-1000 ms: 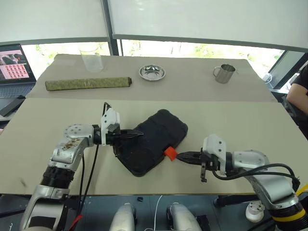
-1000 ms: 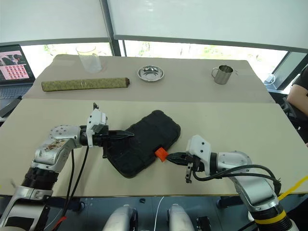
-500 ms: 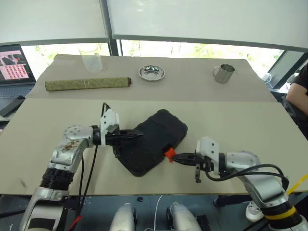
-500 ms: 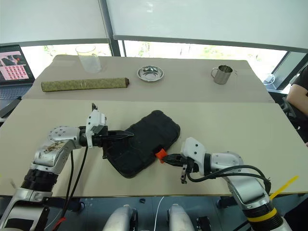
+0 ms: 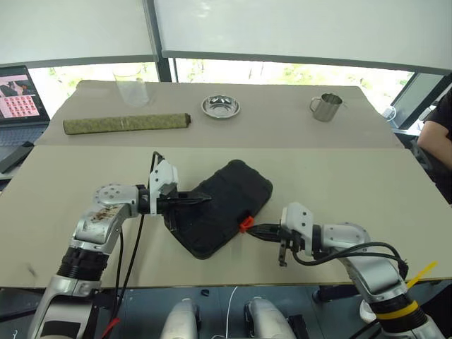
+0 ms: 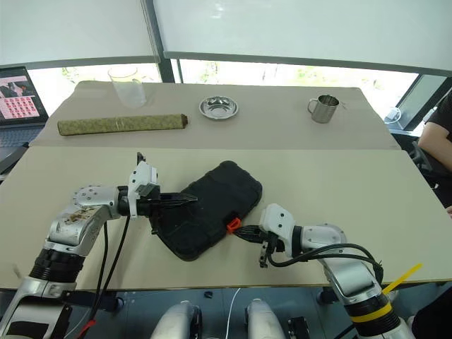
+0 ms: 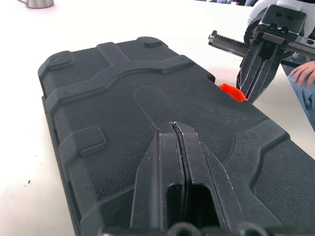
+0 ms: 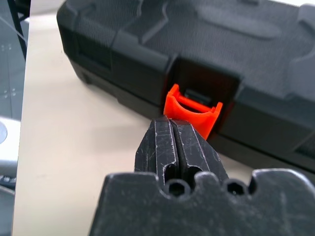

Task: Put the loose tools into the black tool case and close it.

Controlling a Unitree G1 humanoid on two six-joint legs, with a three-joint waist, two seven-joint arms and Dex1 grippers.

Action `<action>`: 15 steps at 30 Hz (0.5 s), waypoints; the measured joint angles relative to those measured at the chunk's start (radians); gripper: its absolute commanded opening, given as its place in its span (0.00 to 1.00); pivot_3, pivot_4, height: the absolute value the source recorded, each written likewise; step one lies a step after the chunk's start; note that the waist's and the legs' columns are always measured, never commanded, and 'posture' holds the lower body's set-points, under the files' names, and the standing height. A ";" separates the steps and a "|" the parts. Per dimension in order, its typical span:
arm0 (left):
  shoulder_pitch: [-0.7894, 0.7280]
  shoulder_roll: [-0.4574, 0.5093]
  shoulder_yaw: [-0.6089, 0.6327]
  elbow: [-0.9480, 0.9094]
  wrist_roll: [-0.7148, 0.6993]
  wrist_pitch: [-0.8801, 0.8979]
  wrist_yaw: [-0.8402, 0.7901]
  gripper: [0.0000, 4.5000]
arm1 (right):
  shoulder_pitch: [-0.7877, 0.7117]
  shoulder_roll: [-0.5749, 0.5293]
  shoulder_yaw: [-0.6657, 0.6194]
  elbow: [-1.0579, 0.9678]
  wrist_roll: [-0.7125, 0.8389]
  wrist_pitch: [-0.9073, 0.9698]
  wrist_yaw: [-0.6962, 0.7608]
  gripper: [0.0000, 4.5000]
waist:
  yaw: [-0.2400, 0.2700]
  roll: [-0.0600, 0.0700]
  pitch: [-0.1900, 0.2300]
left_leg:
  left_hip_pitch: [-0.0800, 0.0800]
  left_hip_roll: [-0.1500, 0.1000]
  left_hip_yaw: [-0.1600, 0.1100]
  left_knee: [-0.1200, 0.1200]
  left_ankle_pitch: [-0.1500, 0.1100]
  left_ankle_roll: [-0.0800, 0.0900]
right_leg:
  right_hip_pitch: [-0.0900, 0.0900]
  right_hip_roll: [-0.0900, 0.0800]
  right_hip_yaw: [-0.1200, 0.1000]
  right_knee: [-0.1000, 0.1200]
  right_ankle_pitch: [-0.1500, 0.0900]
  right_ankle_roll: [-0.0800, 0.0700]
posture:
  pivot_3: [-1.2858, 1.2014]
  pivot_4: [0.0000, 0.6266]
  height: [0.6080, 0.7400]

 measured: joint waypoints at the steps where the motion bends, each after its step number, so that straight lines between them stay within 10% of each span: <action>1: 0.003 0.001 0.000 -0.004 0.000 0.000 -0.001 0.01 | 0.000 0.012 -0.005 0.000 0.001 -0.015 -0.009 0.00 | 0.000 0.000 0.000 | 0.000 0.000 0.000 0.000 0.000 0.000 | 0.000 0.000 0.000 0.000 0.000 0.000 | 0.52 0.24 1.00; 15: -0.002 0.013 -0.053 0.004 0.055 -0.037 0.006 0.01 | -0.007 -0.017 -0.005 0.010 -0.027 0.012 -0.022 0.00 | 0.003 0.008 -0.005 | 0.009 0.000 0.000 0.000 0.000 0.000 | 0.010 0.000 0.000 -0.002 -0.001 0.001 | 0.52 0.24 1.00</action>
